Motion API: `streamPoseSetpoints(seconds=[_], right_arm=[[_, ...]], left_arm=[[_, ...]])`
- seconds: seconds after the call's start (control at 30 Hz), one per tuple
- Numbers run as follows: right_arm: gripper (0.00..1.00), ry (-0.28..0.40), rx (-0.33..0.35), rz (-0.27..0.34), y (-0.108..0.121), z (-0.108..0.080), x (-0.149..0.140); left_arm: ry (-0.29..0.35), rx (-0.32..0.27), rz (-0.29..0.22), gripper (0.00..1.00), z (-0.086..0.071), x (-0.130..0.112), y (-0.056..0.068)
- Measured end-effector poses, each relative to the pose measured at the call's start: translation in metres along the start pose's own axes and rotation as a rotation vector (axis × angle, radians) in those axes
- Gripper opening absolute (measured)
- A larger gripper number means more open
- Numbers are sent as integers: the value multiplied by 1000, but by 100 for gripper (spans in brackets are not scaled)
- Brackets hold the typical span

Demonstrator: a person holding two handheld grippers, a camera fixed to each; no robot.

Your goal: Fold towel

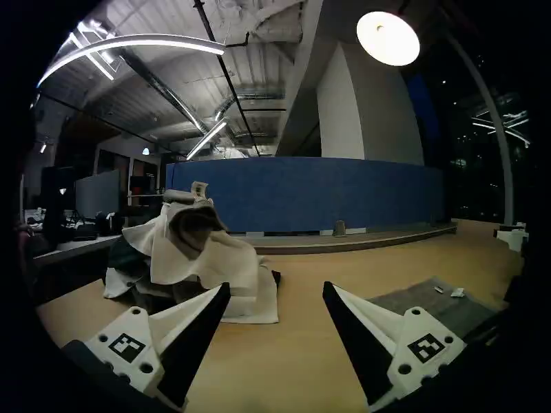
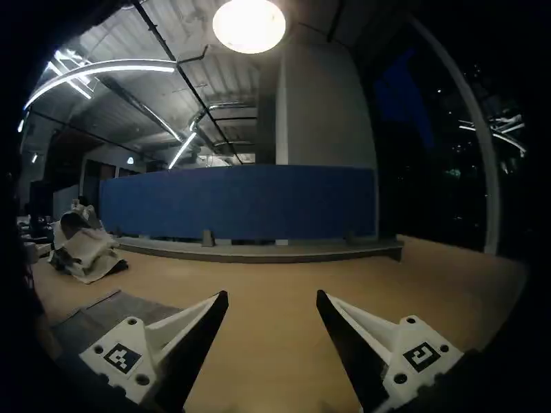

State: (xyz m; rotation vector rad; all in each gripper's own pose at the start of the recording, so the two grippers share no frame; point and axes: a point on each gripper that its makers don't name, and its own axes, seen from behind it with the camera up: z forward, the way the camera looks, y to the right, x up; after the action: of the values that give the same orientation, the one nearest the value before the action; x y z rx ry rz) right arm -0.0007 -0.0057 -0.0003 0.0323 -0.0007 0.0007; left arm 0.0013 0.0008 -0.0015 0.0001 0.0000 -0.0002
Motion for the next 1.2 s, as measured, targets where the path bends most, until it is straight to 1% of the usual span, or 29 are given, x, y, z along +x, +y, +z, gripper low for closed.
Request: streamPoseSetpoints(seconds=[0.07,0.17,0.57,0.77,0.83,0.87,0.97,1.07,1.2], right_arm=[[100,0,16,-1,-4,1,0],[100,1,23,-1,-5,1,1],[100,2,14,-1,-4,2,0],[100,6,-16,1,4,3,-1],[100,11,-19,17,4,3,2],[100,13,-20,26,4,2,5],[100,22,-17,63,3,0,14],[100,23,-22,57,2,-2,24],[100,18,-25,25,-1,-3,44]], left_arm=[[0,0,0,100,0,0,0],[0,0,0,100,0,0,0],[0,0,-1,100,1,2,0],[3,-1,0,100,2,-1,0],[8,-4,2,100,3,2,0],[12,-5,3,100,3,3,0],[39,-2,27,100,2,18,-1],[58,6,52,100,1,35,1],[48,-16,51,100,2,54,10]])
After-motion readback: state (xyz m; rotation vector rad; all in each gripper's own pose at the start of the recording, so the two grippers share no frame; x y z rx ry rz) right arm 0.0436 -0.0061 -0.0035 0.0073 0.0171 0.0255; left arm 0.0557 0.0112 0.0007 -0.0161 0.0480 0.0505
